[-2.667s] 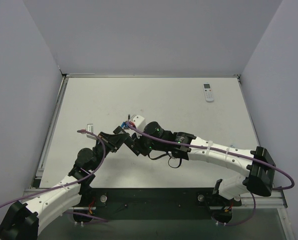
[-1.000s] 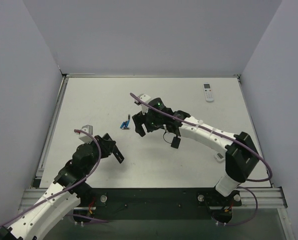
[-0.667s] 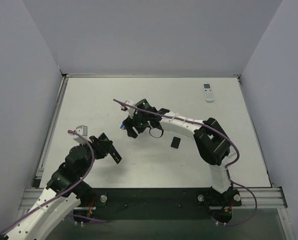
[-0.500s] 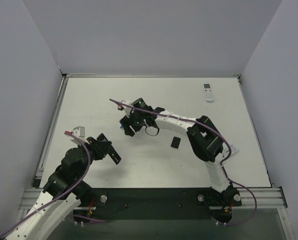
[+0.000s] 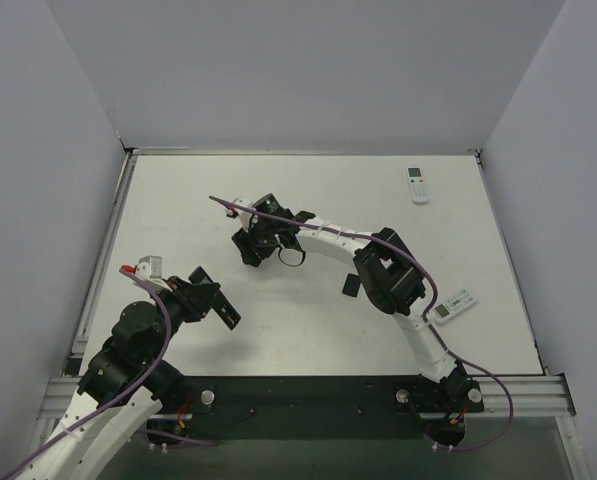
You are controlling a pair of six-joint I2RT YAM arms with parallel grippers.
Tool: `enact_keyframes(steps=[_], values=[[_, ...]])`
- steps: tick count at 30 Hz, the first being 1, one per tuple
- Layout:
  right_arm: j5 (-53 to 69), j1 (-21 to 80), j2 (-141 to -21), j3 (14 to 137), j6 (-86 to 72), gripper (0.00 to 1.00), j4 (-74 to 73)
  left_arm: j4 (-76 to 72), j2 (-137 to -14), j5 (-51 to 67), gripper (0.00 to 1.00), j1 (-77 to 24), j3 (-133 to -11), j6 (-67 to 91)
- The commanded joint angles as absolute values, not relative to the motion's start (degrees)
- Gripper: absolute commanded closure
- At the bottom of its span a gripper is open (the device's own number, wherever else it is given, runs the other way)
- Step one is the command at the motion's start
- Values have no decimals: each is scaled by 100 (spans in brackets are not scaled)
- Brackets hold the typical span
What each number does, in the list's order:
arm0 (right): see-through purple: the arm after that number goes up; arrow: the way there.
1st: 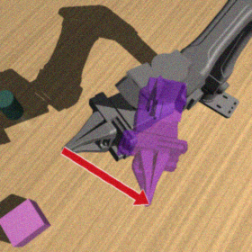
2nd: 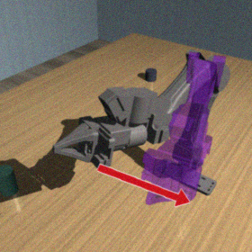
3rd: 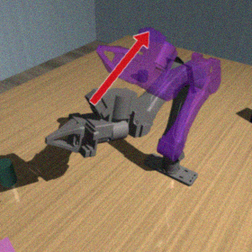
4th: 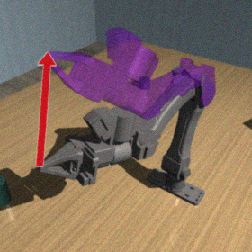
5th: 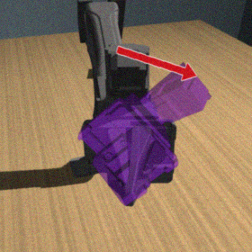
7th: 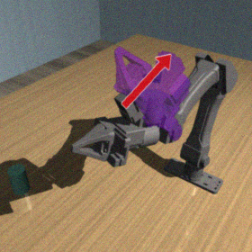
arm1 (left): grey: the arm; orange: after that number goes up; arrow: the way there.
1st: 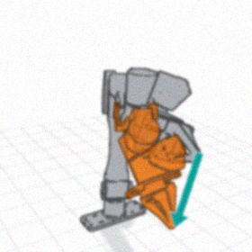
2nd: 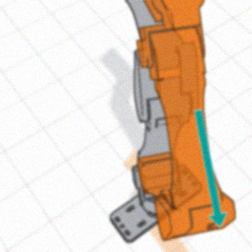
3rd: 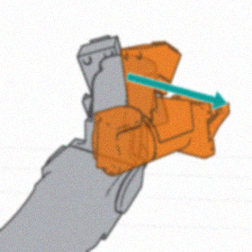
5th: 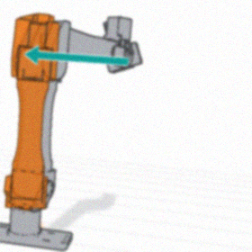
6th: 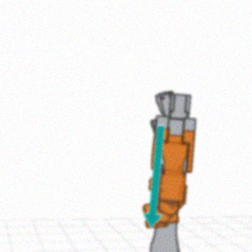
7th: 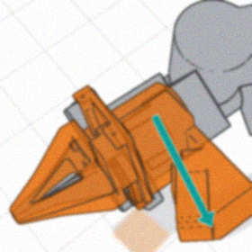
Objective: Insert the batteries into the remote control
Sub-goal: Move the battery to the center of the board.
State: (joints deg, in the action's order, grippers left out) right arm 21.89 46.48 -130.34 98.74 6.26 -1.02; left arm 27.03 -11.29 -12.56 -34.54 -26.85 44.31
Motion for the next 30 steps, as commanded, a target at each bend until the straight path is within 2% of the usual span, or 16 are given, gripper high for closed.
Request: enact_keyframes(steps=[1, 21, 27, 30], values=[[2241, 4641, -13131, 10169, 598, 50, -290, 2619, -1046, -1151, 100, -3480, -2953, 4368], [1960, 4825, -12920, 9598, 843, 83, -431, 2505, -1002, -1107, 100, -3480, -2848, 4421], [1802, 4939, -12534, 9010, 862, 94, -554, 2400, -941, -1055, 100, -3480, -2760, 4447], [1670, 4975, -12078, 8439, 572, 96, -589, 2277, -897, -993, 100, -3480, -2698, 4500]])
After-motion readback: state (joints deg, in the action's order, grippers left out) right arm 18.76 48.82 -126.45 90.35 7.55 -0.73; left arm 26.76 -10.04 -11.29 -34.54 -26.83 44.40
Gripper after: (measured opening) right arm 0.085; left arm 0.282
